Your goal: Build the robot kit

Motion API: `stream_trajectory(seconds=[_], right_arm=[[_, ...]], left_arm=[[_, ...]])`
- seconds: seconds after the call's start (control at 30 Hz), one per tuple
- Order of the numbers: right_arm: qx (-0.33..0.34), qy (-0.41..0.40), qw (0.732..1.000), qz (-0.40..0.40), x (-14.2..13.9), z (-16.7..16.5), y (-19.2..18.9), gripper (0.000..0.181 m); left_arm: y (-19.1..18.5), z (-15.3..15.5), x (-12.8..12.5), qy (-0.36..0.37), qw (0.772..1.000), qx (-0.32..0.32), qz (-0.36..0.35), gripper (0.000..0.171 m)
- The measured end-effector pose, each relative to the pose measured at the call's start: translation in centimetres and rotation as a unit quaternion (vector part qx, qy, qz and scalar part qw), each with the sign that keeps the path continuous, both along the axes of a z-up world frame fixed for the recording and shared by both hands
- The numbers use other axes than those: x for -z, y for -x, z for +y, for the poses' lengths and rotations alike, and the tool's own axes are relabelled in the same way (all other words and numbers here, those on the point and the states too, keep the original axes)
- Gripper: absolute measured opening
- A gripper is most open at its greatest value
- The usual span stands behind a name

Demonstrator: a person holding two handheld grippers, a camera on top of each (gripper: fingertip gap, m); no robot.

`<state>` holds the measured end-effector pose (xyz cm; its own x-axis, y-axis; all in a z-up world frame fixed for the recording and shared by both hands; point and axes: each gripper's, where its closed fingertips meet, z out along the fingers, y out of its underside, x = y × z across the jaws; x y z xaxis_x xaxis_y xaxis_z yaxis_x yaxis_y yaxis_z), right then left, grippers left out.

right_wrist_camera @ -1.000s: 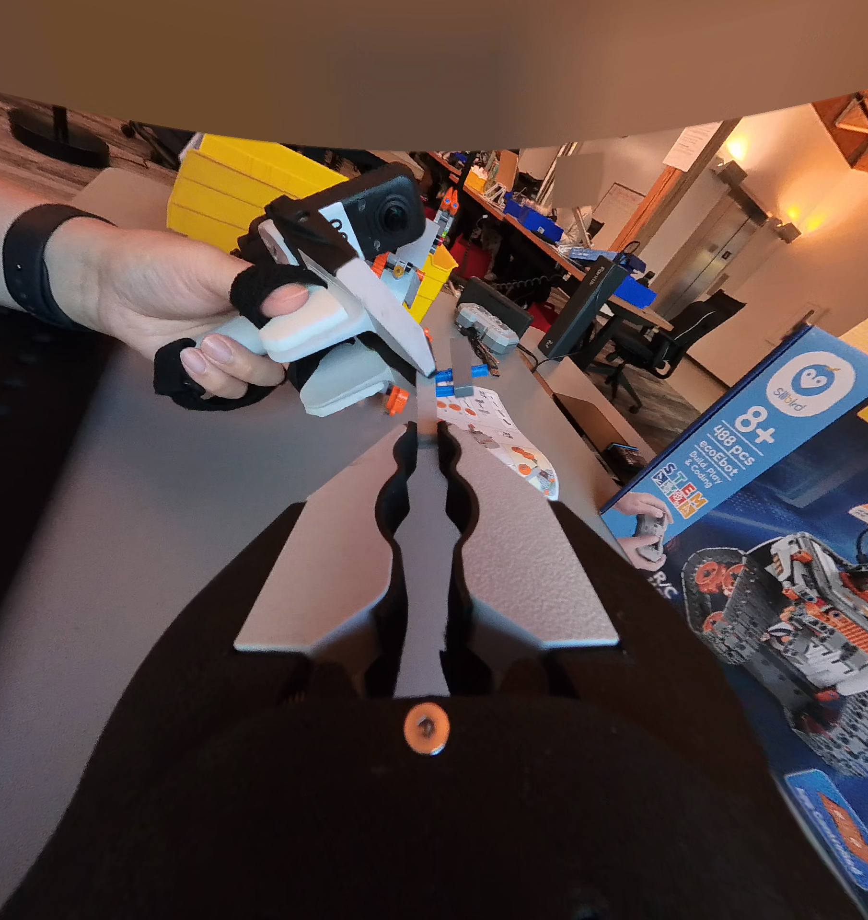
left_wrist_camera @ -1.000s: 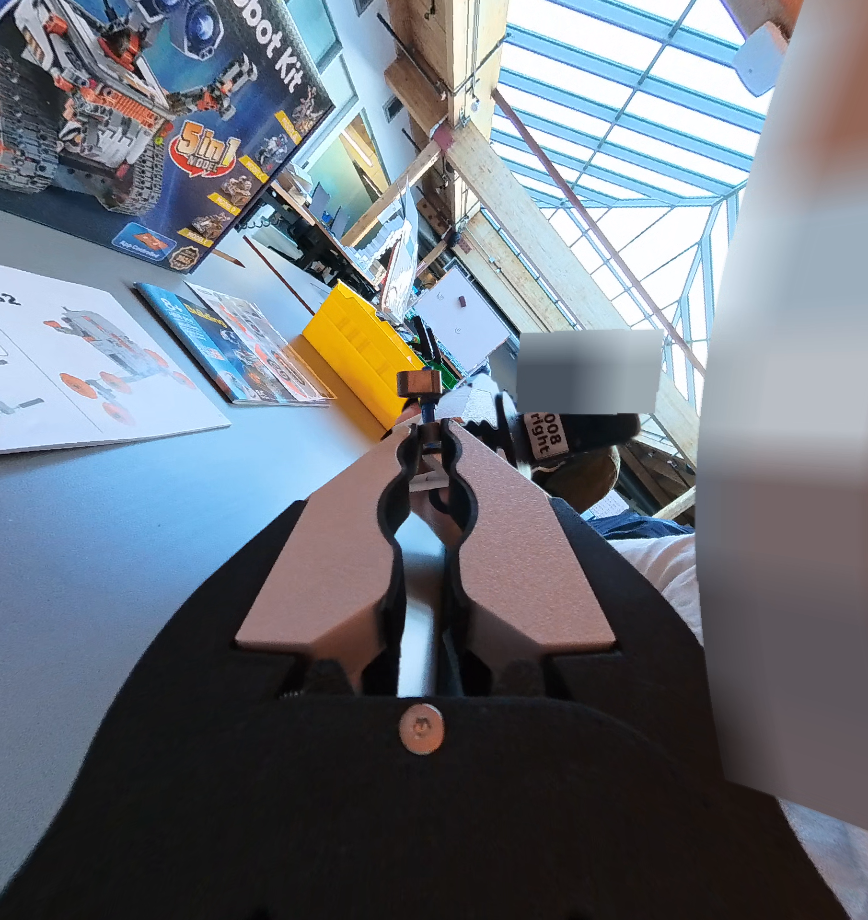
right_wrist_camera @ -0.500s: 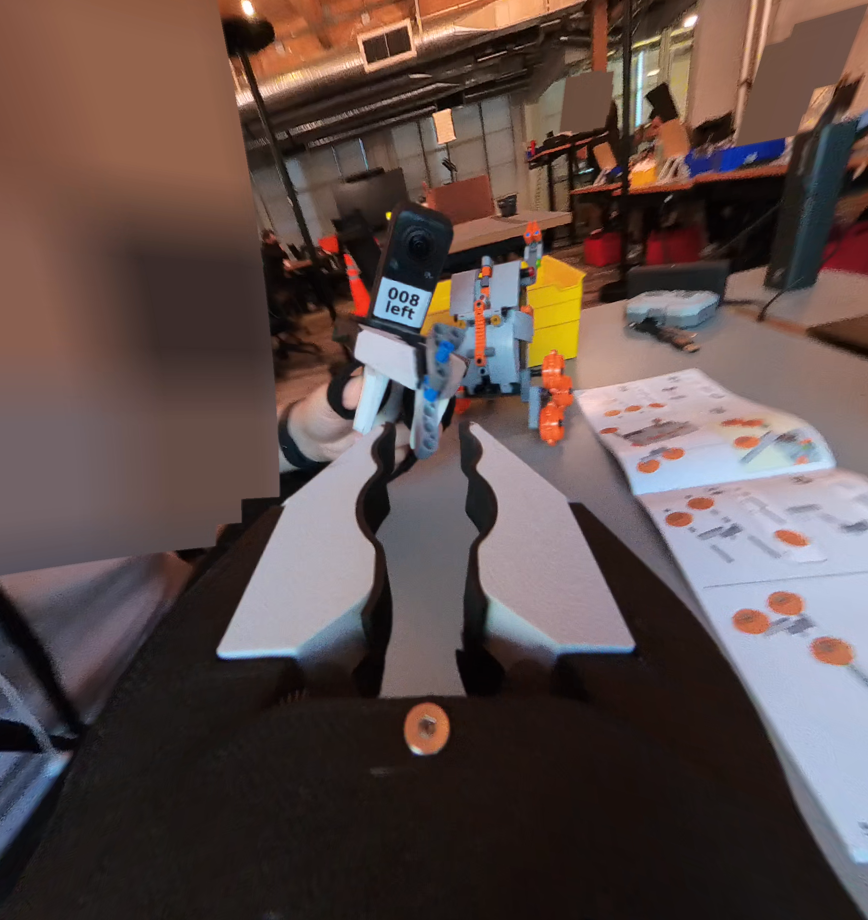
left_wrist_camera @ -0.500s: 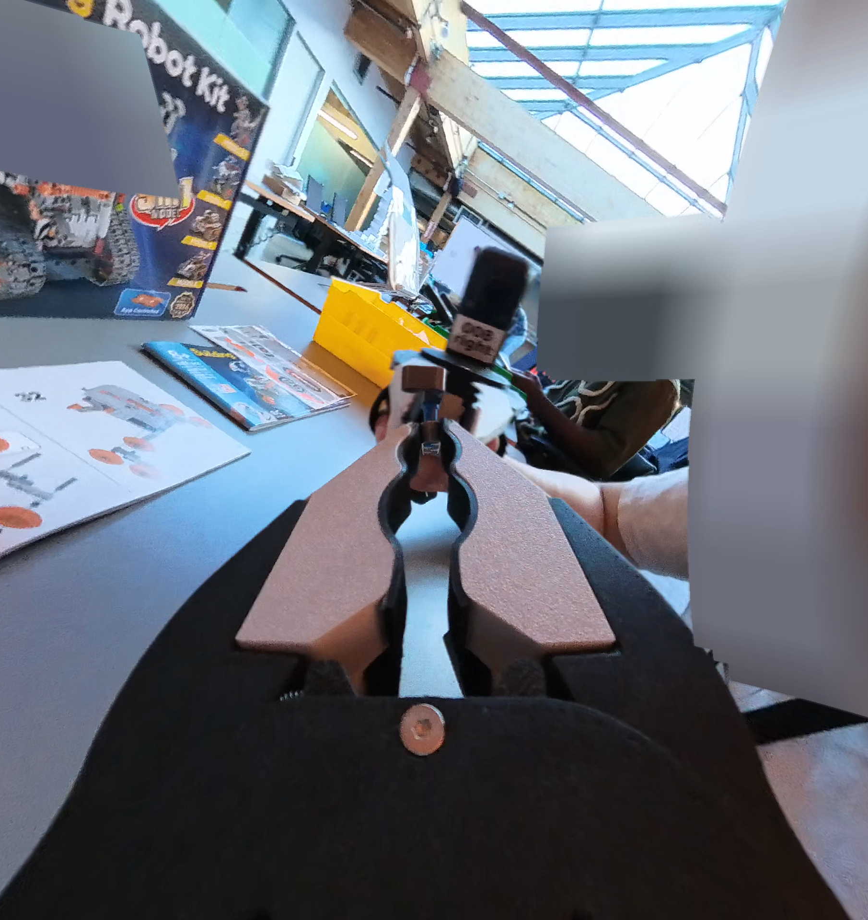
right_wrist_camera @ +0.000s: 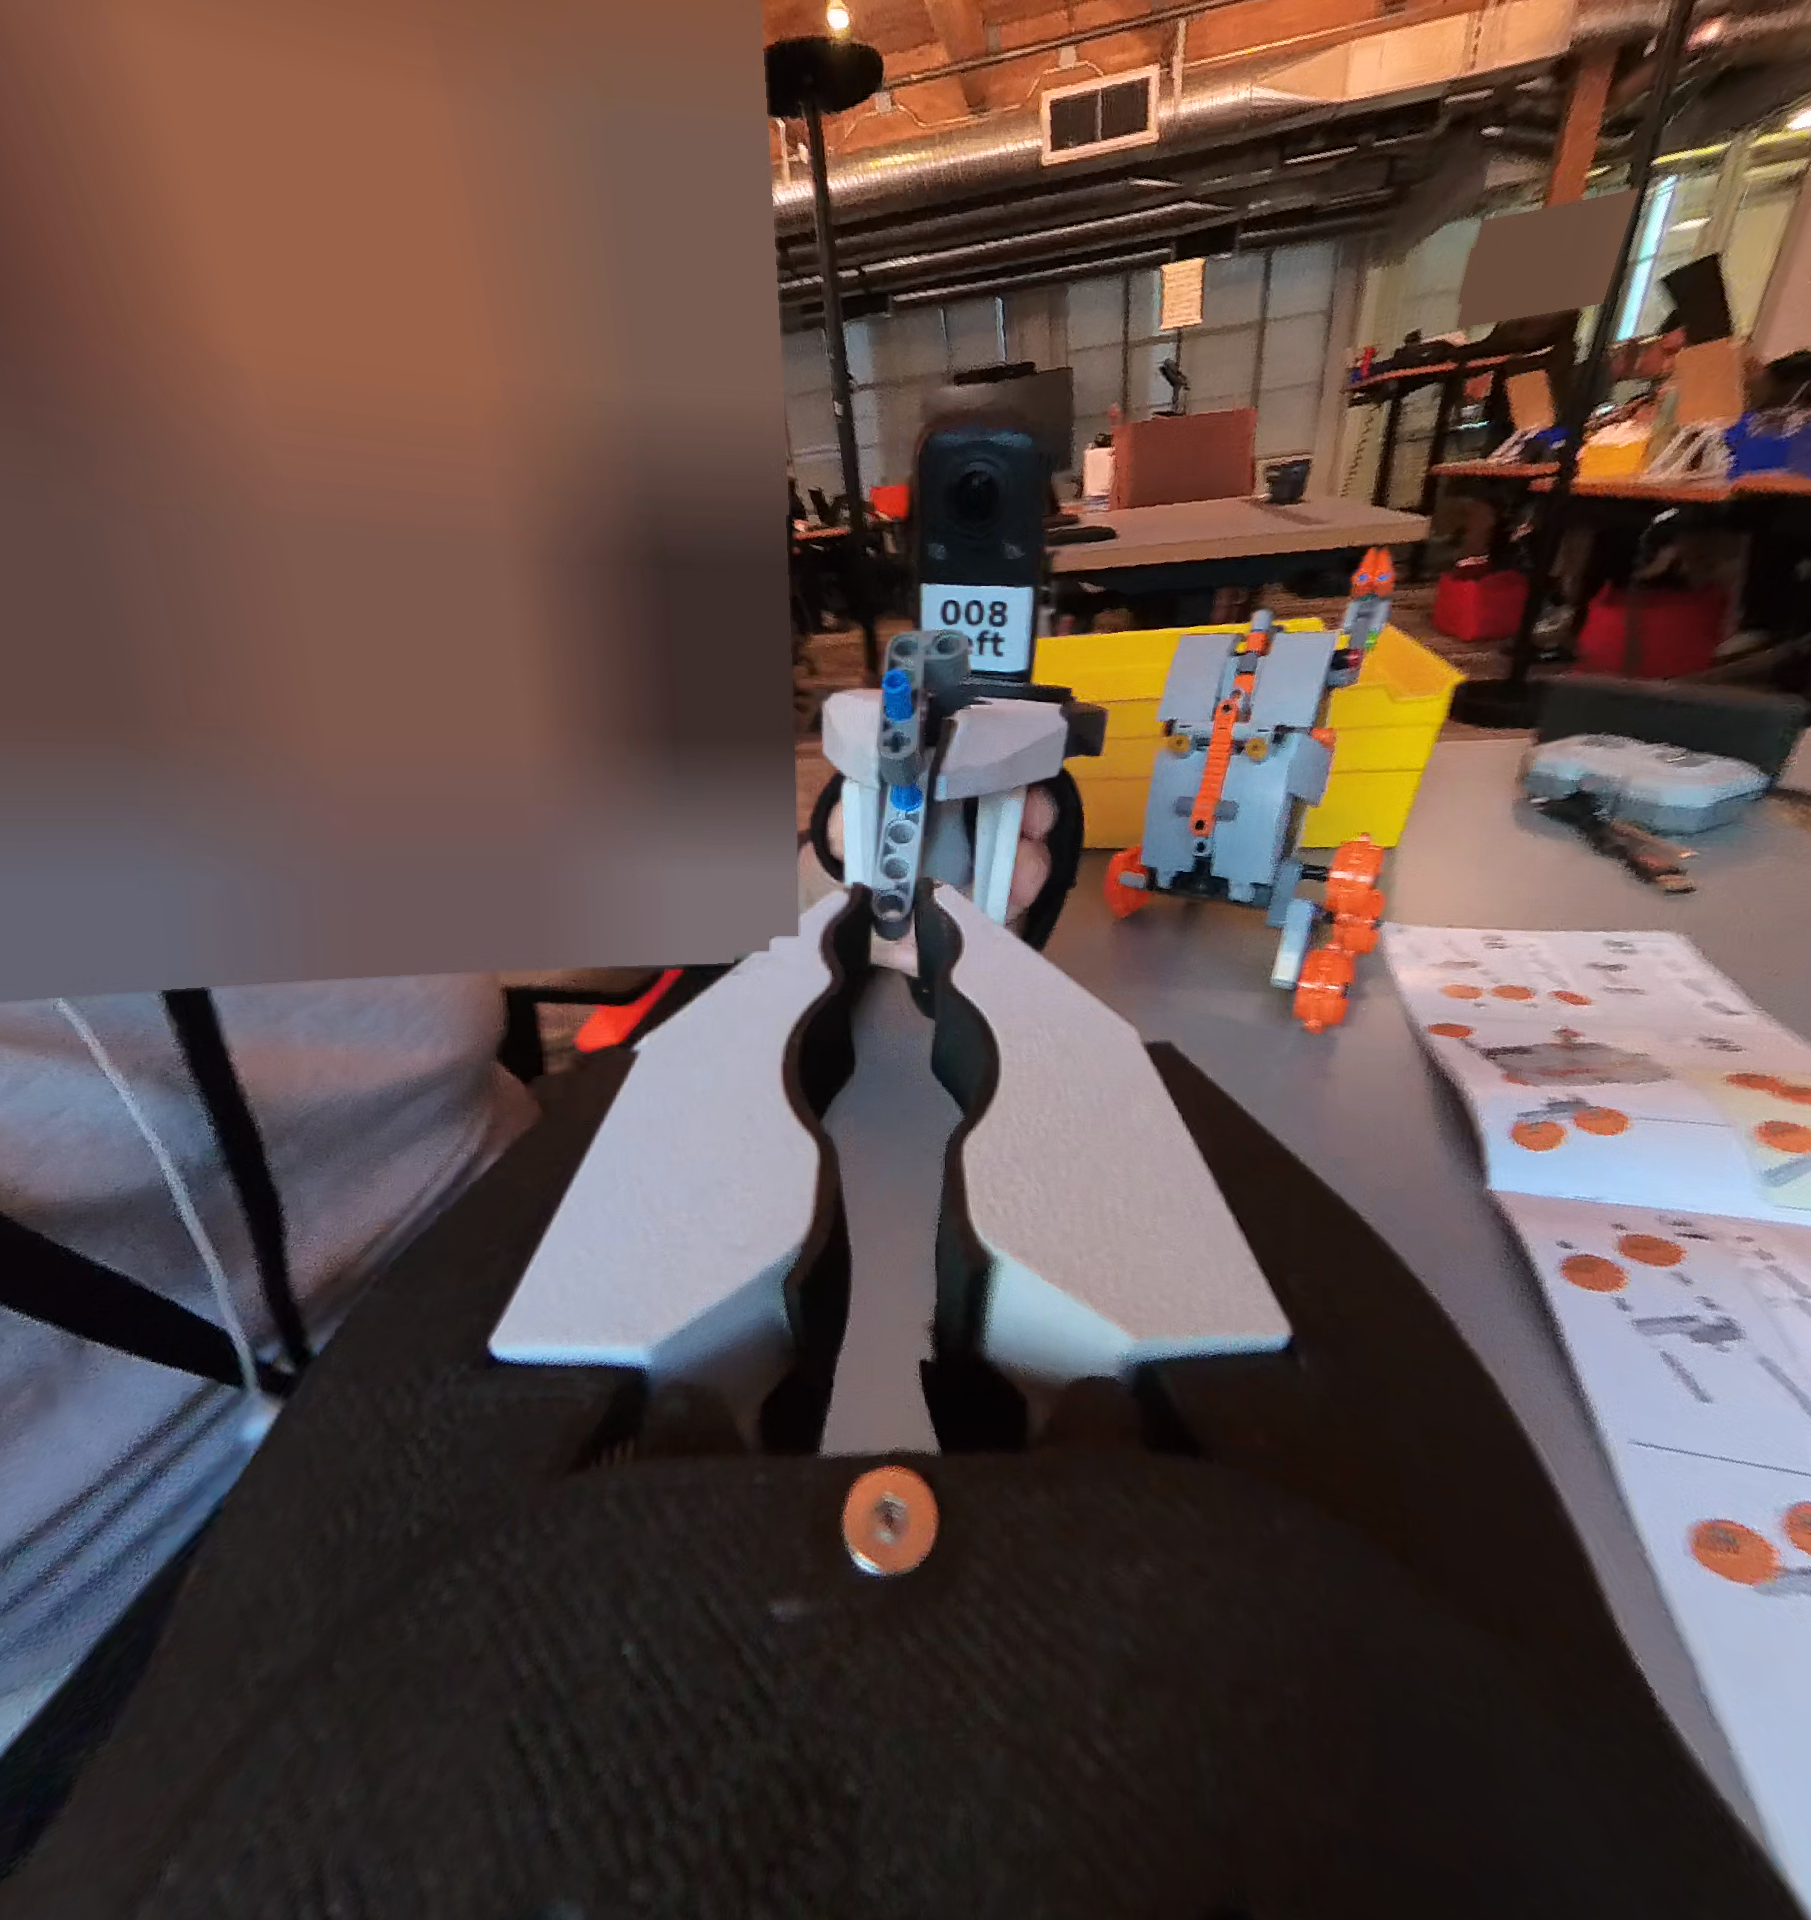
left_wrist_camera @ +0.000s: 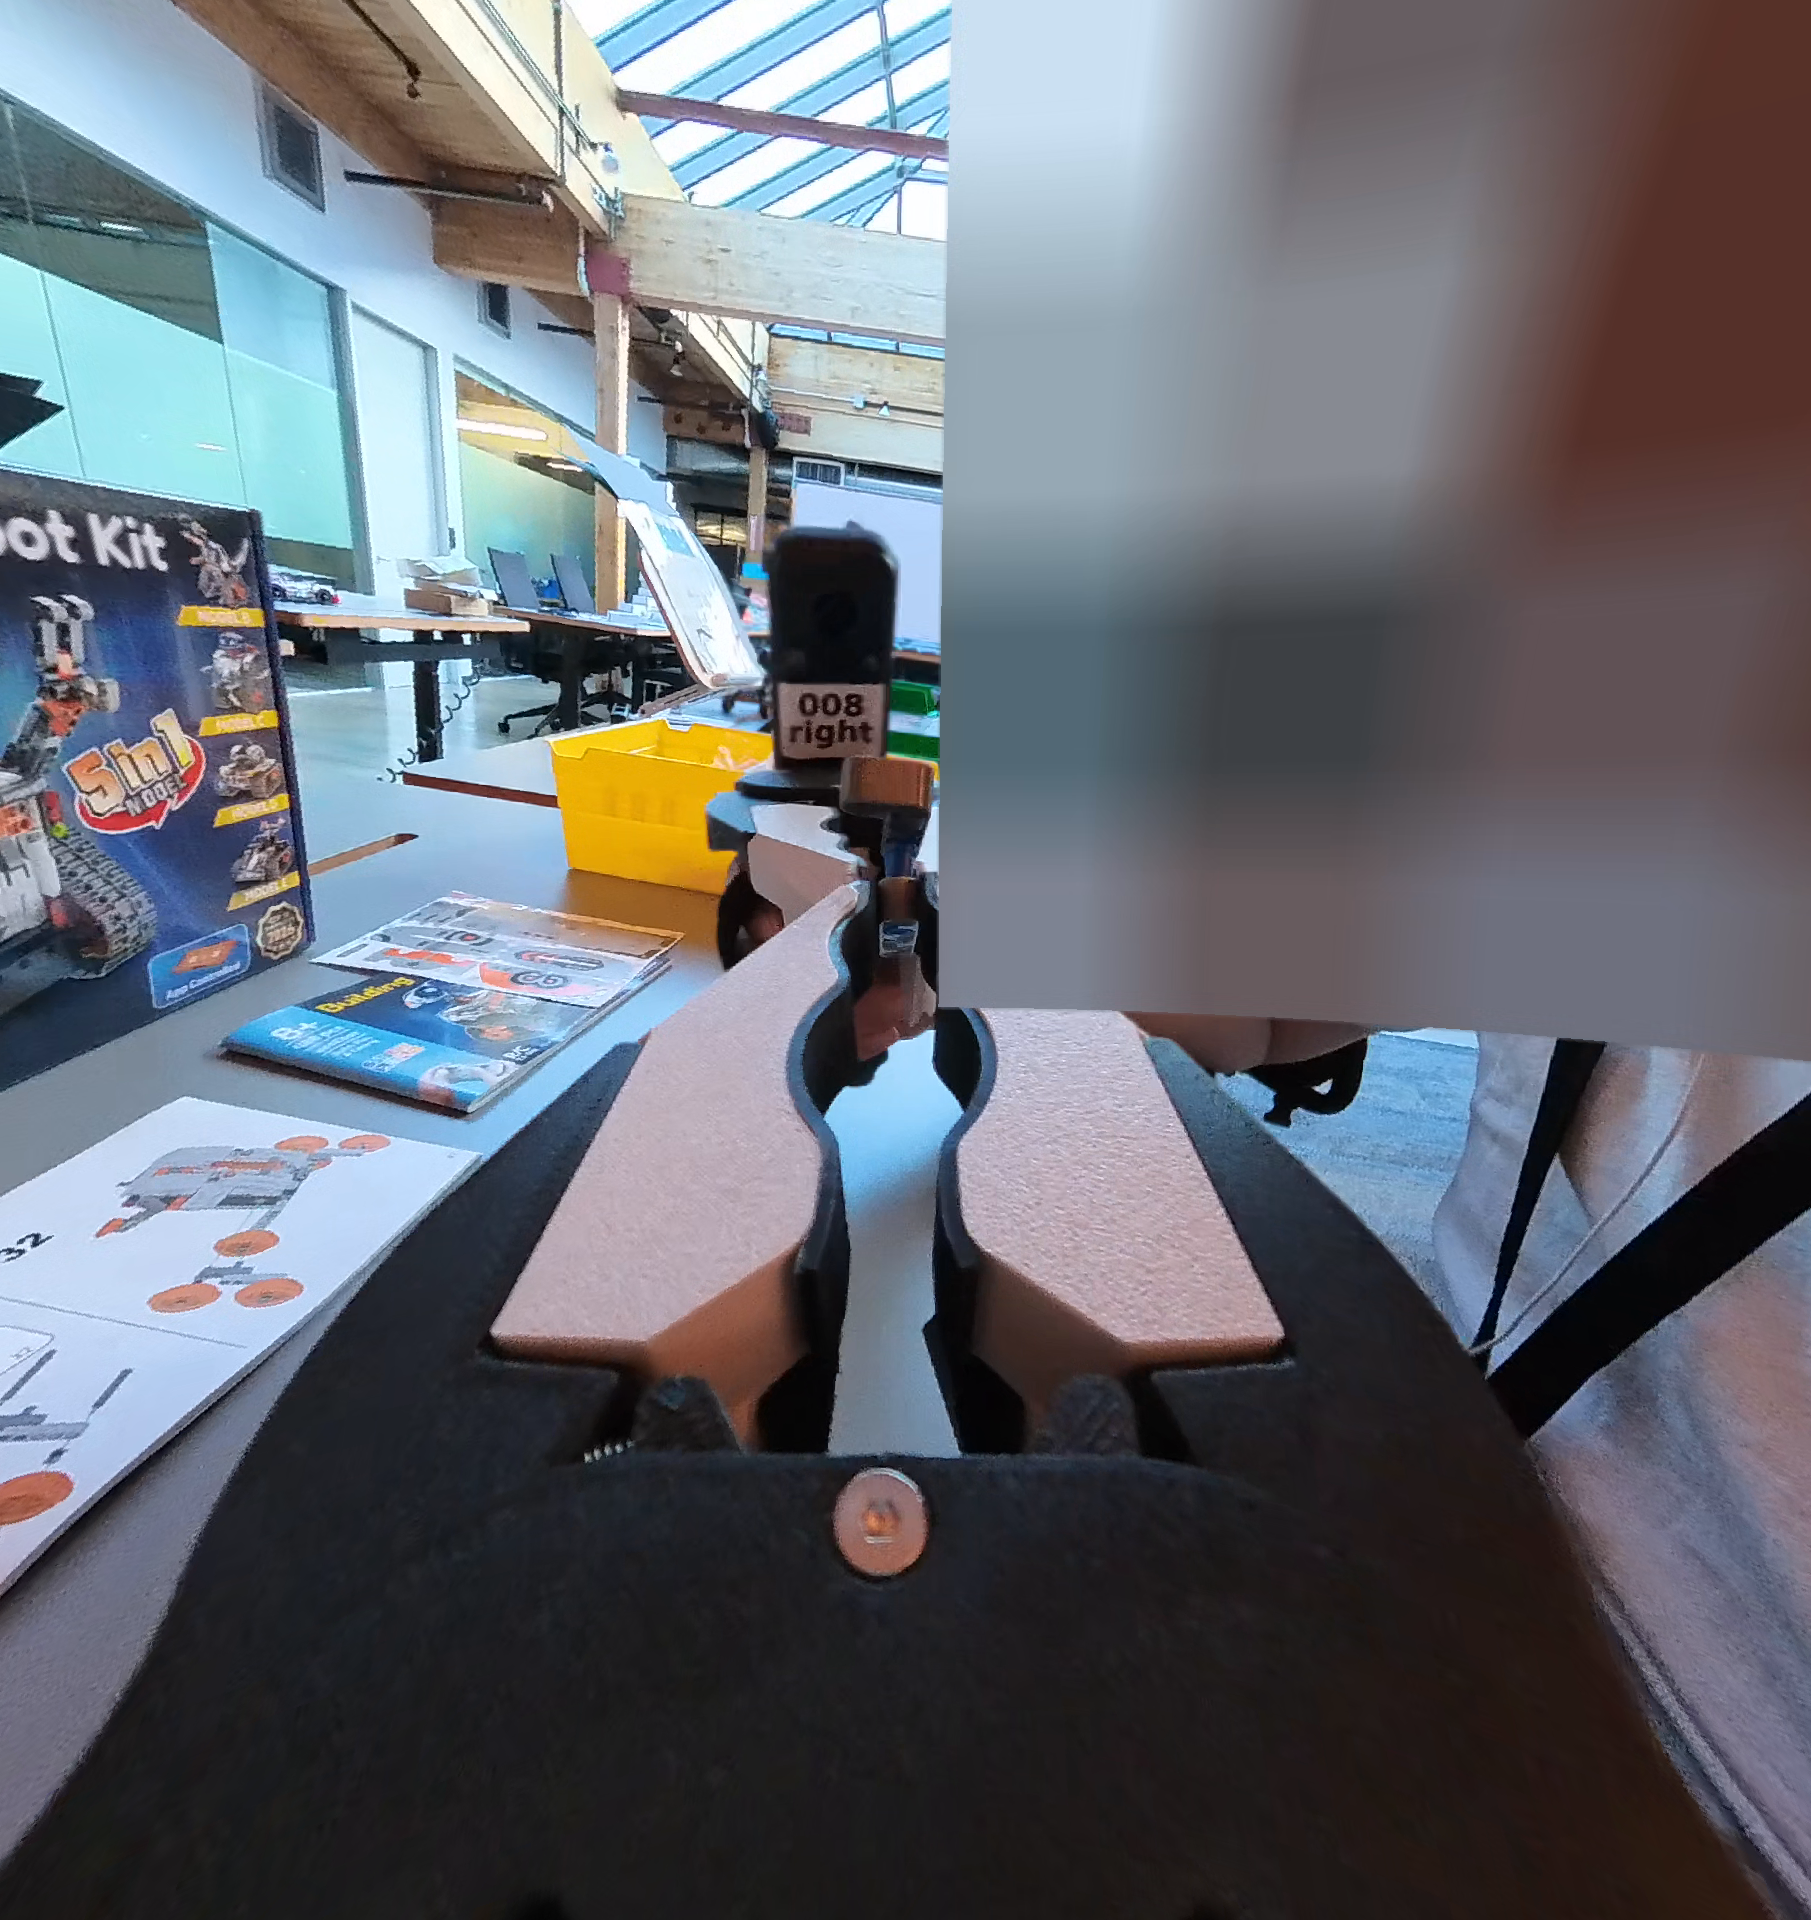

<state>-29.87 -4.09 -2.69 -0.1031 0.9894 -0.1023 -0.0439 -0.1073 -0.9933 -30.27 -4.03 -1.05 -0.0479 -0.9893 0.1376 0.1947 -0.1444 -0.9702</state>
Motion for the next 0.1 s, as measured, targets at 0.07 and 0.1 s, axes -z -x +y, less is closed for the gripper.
stream_trajectory(seconds=[0.07, 0.1], right_arm=[[0.022, -0.028, 0.999, -0.014, 0.13, 0.16, 0.12, 0.007], [0.037, -0.038, 0.998, -0.014, 0.04, 0.40, 0.14, 0.007]], left_arm=[[0.04, 0.13, -0.04, 0.004, 1.000, 0.000, -0.004, 0.004], [0.06, 0.31, -0.16, 0.012, 1.000, -0.002, -0.010, 0.004]])
